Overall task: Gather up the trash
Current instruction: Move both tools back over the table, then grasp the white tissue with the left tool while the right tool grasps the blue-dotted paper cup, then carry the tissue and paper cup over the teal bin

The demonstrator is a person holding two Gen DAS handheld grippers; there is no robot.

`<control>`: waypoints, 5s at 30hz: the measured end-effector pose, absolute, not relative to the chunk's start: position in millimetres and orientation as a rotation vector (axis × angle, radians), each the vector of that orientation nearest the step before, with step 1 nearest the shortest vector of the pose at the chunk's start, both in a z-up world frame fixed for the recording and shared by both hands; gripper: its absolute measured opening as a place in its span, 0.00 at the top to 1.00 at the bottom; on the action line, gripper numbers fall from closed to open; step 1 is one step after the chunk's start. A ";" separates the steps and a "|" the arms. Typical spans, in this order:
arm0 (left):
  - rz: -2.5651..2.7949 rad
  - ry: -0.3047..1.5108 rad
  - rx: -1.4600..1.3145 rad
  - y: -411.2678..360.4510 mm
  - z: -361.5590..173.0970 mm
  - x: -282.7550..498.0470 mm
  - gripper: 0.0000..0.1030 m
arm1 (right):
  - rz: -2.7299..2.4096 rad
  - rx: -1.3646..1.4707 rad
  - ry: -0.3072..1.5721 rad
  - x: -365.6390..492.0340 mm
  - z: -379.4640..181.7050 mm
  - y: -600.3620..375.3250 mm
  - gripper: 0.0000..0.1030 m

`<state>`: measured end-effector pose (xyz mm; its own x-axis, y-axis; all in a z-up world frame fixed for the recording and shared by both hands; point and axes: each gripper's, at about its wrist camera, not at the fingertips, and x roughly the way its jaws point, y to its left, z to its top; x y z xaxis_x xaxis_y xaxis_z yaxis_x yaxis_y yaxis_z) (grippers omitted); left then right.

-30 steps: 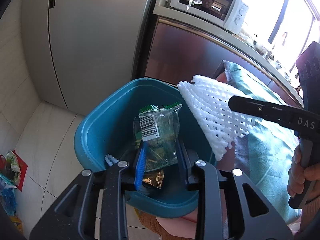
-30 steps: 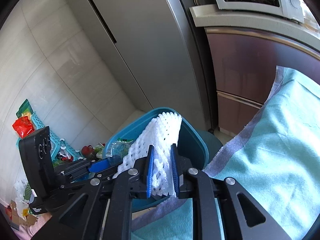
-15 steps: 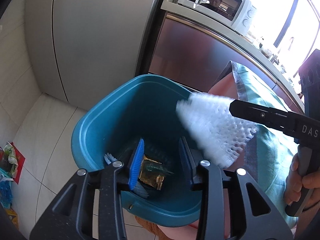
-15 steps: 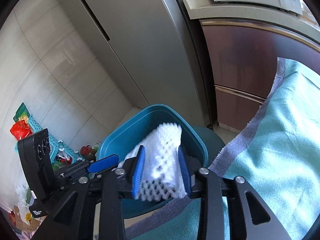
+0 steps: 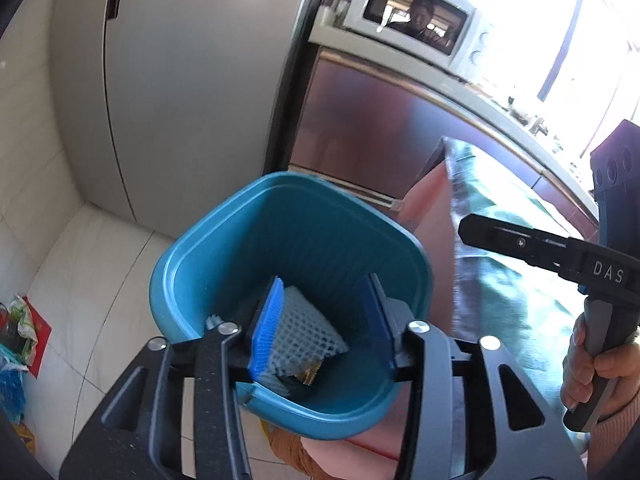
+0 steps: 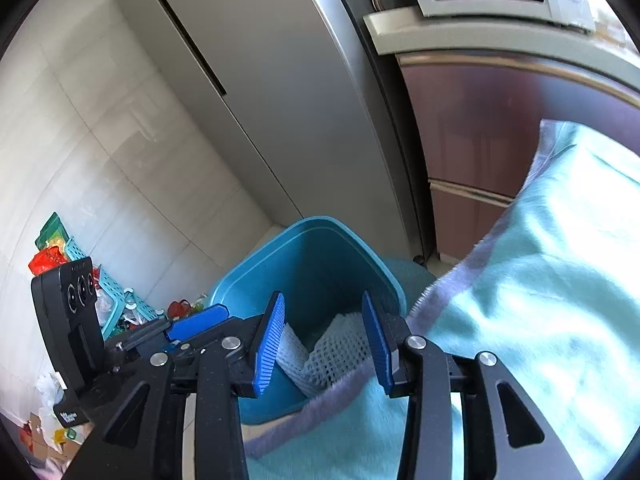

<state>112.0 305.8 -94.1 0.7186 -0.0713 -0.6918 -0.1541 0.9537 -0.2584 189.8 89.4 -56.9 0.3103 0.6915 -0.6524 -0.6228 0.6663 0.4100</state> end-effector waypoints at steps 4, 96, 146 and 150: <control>-0.003 0.719 -0.278 285.9 -76.5 103.5 0.52 | 0.866 0.079 0.841 169.6 -40.6 60.4 0.60; -0.614 0.776 -0.033 0.2 -40.0 92.4 0.86 | 0.416 0.400 0.625 7.7 -49.2 -273.2 0.46; -0.039 0.723 -0.258 273.4 -44.5 58.2 0.86 | 0.923 0.174 0.735 113.8 -19.5 -23.2 0.46; -0.011 0.739 -0.269 286.9 -53.9 63.2 0.86 | 0.940 0.156 0.751 120.7 -20.3 -4.0 0.46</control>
<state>63.2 286.9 -53.9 0.7408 -0.1040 -0.6637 -0.0849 0.9655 -0.2461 120.7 -4.0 -20.3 0.3607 0.7776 -0.5150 -0.6738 0.5991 0.4325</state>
